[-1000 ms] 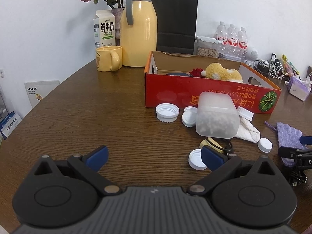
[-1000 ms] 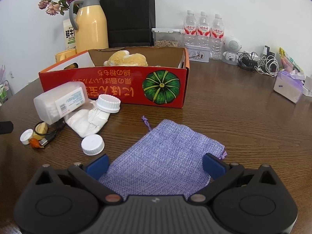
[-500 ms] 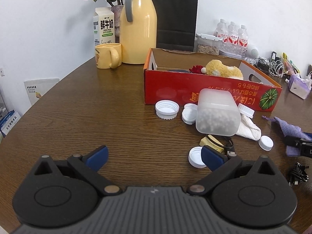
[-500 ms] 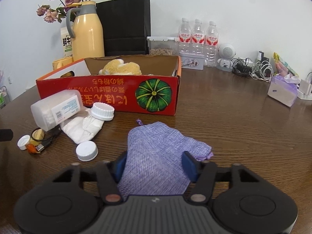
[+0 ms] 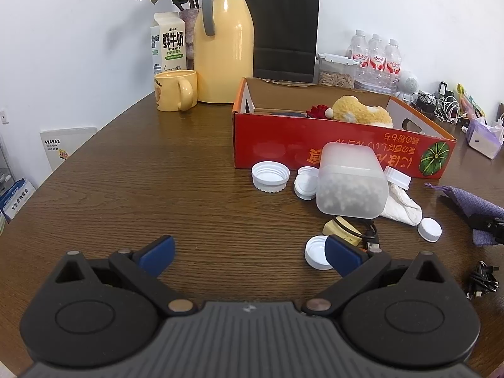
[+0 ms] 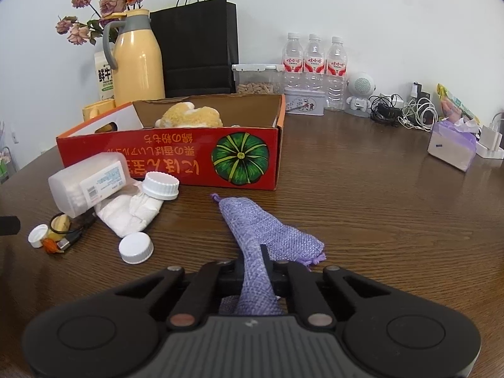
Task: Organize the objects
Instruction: 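Grasp the purple mesh pouch with the right gripper, then lift the purple pouch with the right gripper while the left gripper grasps a white cap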
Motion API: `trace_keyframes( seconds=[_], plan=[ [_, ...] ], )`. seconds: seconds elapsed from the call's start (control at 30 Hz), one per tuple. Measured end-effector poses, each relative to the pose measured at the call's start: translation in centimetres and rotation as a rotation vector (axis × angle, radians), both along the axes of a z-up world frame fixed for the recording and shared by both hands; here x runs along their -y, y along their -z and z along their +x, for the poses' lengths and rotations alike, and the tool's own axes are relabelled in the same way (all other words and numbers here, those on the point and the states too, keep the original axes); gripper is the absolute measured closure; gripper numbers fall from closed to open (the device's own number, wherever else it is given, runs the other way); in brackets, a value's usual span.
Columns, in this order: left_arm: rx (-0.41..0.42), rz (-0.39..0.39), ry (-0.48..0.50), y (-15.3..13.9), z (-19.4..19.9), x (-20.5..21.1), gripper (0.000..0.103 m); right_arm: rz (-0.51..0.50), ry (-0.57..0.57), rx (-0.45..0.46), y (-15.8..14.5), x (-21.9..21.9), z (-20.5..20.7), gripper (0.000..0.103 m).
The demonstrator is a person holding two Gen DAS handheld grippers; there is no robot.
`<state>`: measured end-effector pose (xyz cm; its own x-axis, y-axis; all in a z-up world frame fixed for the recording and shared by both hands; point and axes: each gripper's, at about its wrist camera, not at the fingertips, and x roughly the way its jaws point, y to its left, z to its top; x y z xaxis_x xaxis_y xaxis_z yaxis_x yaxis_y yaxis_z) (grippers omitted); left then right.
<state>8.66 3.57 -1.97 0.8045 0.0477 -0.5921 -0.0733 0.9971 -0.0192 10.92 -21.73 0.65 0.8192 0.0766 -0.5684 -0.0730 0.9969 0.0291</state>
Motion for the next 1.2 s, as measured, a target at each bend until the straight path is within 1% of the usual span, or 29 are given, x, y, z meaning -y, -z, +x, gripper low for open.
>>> trace_keyframes(
  seconds=[0.67, 1.07, 1.1, 1.2],
  plan=[
    [-0.028, 0.002, 0.030, 0.5, 0.6, 1.2, 0.000, 0.035, -0.035, 0.085, -2.3, -0.5, -1.5, 0.100],
    [-0.049, -0.006, 0.067, 1.4, 1.5, 2.4, 0.000, 0.044, -0.054, 0.088, -2.3, -0.8, -1.7, 0.100],
    [-0.049, -0.007, 0.068, 1.4, 1.6, 2.4, 0.001, 0.044, -0.055, 0.088, -2.3, -0.8, -1.7, 0.100],
    [-0.039, -0.029, 0.085, 1.4, 1.8, 2.4, 0.009, 0.042, -0.058, 0.087, -2.4, -0.9, -1.7, 0.100]
  ],
)
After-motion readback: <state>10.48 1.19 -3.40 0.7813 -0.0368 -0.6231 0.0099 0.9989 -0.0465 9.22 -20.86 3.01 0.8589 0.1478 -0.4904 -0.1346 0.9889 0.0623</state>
